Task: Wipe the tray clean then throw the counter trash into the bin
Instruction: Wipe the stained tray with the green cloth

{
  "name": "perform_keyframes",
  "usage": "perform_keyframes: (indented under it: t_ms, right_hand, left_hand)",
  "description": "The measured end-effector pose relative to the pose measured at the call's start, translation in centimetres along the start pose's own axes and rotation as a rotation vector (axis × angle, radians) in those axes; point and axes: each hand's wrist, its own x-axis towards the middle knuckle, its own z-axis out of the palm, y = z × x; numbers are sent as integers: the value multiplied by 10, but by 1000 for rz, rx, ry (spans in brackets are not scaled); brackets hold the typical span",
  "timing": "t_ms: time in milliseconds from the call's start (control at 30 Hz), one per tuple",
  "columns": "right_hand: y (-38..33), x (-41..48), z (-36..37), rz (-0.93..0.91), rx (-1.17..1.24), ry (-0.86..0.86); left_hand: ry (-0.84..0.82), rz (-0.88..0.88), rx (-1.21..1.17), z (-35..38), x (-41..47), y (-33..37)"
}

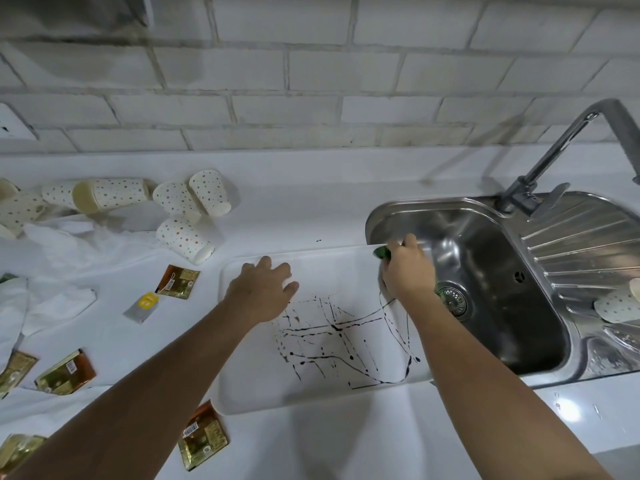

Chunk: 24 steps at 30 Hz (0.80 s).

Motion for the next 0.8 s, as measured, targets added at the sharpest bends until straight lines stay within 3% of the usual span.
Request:
perform_keyframes:
  t_ms: [100,233,333,433,600,800]
  right_hand:
    - [-1,2,-1,-20,93,-32]
    - [-14,0,4,-66,125,-50]
    - [-21,-1,6,-91,101,-71]
    - [-20,3,5,-134,25,-78]
    - [-13,6,10,-212,-52,-54]
    - [-8,11,10,-229,26,-55]
  left_hand:
    - [-35,-97,20,-11,-10,26]
    - [189,42,46,-1,-8,49]
    - [87,-30,-154,1,0,67]
    - [96,-133,-228,6,6,78]
    - [241,-130,-157,22,4,80]
    - [135,-145,-75,17,9,97]
